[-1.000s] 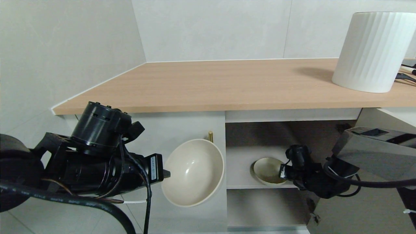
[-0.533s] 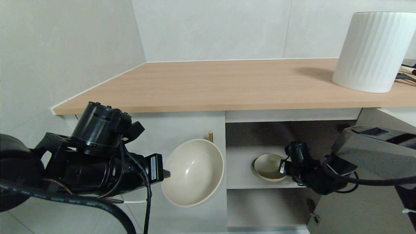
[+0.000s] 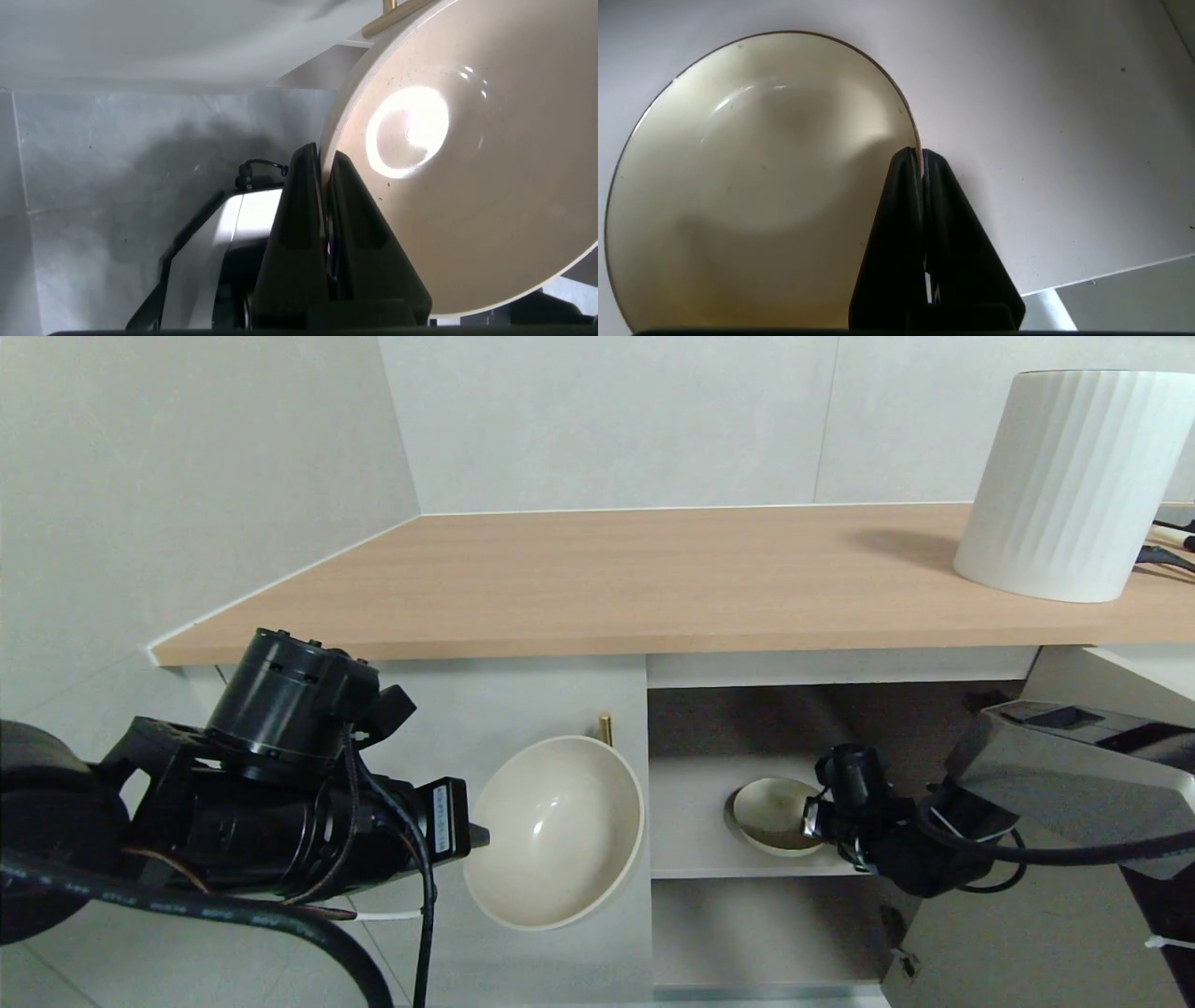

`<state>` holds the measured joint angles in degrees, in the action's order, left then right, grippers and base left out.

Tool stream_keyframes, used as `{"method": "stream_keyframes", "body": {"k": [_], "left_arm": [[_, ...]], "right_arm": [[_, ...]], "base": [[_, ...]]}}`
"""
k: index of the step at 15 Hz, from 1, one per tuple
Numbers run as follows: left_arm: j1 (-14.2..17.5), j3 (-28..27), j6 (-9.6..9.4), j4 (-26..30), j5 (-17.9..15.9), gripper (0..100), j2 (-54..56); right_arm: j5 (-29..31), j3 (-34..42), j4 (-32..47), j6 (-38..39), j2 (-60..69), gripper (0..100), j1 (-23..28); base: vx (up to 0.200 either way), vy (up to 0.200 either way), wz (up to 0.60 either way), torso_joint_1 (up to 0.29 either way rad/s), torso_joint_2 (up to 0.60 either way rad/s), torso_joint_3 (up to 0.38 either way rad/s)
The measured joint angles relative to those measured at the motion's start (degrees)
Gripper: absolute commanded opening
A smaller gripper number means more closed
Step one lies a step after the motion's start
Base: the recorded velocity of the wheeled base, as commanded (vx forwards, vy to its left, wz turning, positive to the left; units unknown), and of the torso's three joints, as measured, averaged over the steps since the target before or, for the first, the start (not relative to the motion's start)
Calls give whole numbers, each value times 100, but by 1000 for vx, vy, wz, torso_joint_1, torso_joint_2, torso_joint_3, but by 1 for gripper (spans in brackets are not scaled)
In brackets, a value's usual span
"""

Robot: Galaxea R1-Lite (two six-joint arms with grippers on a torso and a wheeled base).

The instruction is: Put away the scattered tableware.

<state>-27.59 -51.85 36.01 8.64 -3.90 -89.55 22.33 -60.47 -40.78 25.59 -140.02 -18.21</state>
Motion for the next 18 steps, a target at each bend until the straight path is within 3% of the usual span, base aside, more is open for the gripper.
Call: {"method": "stream_keyframes", "body": {"k": [1, 2, 11, 16, 18], "left_arm": [[-2, 0, 0, 0, 2, 0, -2], [-2, 0, 0, 0, 2, 0, -2], [-59, -2, -5, -2, 5, 0, -72], [-606, -46, 4, 5, 18, 0, -430], [-868, -118, -2, 5, 152, 0, -741]], "right_arm": [[0, 2, 0, -2, -2, 0, -2], [0, 10, 0, -2, -2, 100, -2], [-35, 366, 2, -20, 254, 100, -50], [-468, 1242, 74, -767, 1362, 100, -238], [-539, 1526, 444, -1057, 2029, 100, -374]], "base": [[0, 0, 0, 0, 0, 0], [0, 0, 0, 0, 0, 0], [0, 0, 0, 0, 0, 0], [0, 0, 0, 0, 0, 0], [0, 0, 0, 0, 0, 0]]}}
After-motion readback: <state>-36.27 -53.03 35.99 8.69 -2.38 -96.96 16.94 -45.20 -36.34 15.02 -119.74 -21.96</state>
